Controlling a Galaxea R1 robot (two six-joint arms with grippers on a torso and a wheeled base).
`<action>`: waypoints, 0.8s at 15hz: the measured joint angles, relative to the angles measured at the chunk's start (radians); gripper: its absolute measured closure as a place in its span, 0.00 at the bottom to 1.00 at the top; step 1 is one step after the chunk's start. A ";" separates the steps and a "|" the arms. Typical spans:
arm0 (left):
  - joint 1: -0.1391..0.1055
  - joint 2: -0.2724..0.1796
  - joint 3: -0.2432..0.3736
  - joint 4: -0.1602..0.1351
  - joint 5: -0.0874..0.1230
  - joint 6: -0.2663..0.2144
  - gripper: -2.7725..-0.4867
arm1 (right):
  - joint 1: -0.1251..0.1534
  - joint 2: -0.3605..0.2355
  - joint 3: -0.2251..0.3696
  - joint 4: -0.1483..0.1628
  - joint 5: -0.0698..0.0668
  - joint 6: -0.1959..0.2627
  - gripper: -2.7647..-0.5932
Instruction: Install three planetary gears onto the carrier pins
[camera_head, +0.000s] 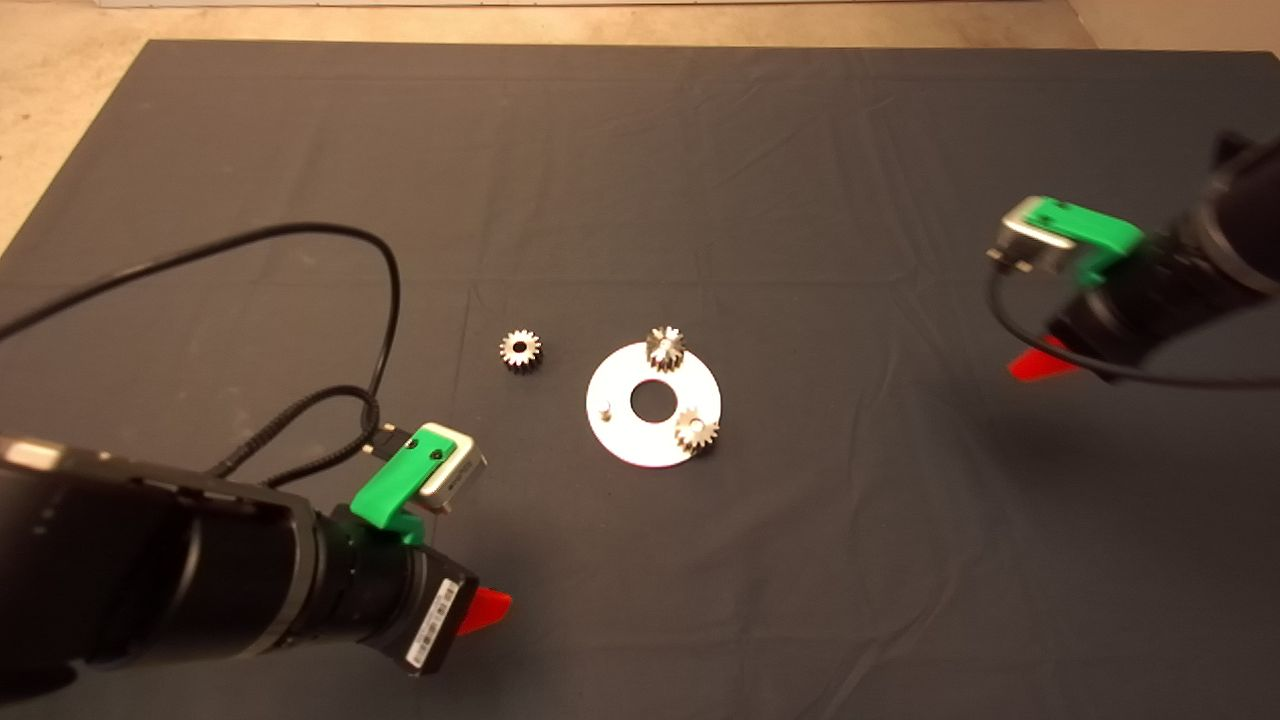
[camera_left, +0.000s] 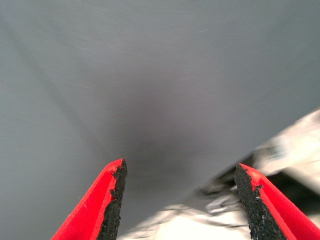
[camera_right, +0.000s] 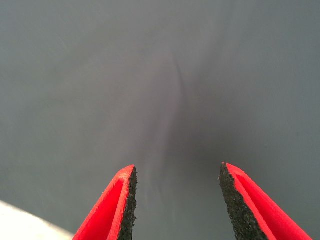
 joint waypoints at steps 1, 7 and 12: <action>-0.013 -0.001 -0.012 -0.012 0.026 0.066 0.56 | 0.007 -0.067 0.048 0.004 -0.016 0.006 0.73; -0.047 0.015 -0.266 -0.039 0.031 0.469 0.56 | 0.016 -0.177 0.200 0.085 -0.036 0.023 0.73; -0.041 0.106 -0.502 -0.039 -0.056 0.671 0.56 | 0.016 -0.281 0.256 0.087 -0.039 0.031 0.73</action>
